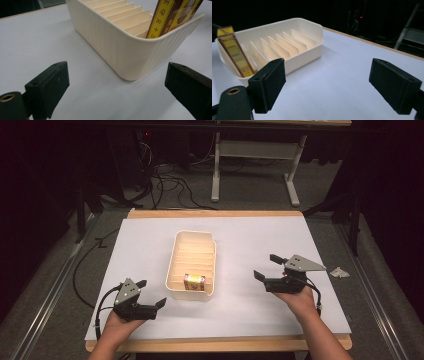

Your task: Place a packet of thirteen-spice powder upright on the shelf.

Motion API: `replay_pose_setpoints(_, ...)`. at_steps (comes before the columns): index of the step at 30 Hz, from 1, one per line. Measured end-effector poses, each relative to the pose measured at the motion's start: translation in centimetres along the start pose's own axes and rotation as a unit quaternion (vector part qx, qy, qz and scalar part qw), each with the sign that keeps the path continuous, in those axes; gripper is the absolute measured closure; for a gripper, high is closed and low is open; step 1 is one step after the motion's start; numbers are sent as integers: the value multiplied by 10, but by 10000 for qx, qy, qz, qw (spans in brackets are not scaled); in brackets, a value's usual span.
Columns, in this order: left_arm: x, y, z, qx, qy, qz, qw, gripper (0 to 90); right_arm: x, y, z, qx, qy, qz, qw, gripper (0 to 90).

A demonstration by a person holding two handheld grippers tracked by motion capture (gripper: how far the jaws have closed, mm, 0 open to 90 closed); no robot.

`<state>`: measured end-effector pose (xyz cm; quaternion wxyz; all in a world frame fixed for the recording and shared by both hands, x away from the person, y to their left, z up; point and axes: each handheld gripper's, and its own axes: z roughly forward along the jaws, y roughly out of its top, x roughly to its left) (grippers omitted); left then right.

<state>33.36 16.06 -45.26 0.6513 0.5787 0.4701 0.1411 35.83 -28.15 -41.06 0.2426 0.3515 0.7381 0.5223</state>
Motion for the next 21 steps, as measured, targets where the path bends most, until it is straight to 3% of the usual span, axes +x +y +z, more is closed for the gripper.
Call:
replay_pose_setpoints(10, -1, 0, 1, 1, -18, 30, 10000, 63, -18, -31, -49, 106, -649, 88, 9978, 141)
replay_pose_setpoints(14, -1, -1, 2, 11, -20, 30, 10000, 63, -21, -37, -52, 119, -740, 207, 9970, 142)
replay_pose_setpoints(21, -2, -2, 0, 35, -8, 71, 10000, 63, -21, -36, -48, 155, -713, 153, 9972, 146)
